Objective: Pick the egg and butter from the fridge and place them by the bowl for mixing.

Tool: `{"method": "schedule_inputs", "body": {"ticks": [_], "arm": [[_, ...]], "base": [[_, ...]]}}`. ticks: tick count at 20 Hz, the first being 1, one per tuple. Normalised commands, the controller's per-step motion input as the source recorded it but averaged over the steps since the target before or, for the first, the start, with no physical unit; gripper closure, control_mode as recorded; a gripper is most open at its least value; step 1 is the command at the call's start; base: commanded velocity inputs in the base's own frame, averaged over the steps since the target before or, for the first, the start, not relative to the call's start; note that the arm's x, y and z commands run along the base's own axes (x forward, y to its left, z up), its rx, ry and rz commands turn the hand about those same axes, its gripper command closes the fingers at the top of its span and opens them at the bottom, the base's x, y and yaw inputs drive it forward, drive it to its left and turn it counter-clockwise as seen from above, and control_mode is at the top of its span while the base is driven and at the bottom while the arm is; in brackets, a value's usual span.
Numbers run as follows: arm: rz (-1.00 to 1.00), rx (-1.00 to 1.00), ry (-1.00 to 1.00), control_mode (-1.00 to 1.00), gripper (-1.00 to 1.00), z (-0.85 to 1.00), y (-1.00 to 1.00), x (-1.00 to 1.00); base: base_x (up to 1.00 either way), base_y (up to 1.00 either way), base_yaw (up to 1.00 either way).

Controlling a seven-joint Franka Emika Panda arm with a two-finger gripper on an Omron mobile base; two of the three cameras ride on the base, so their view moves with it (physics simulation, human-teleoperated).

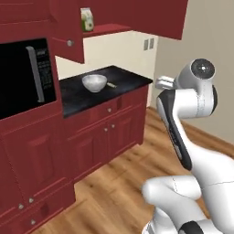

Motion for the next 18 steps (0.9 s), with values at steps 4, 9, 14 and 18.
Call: {"method": "schedule_inputs", "body": {"ticks": [4,9,14,18], "arm": [[0.0,0.0,0.0,1.0,1.0,0.0,0.0,0.0],[0.0,0.0,0.0,1.0,1.0,0.0,0.0,0.0],[0.0,0.0,0.0,1.0,1.0,0.0,0.0,0.0],[0.0,0.0,0.0,1.0,1.0,0.0,0.0,0.0]], "base": [[1.0,-0.13,0.48],[1.0,-0.27,0.49],[1.0,-0.86,0.41],[0.99,-0.81,0.24]]}}
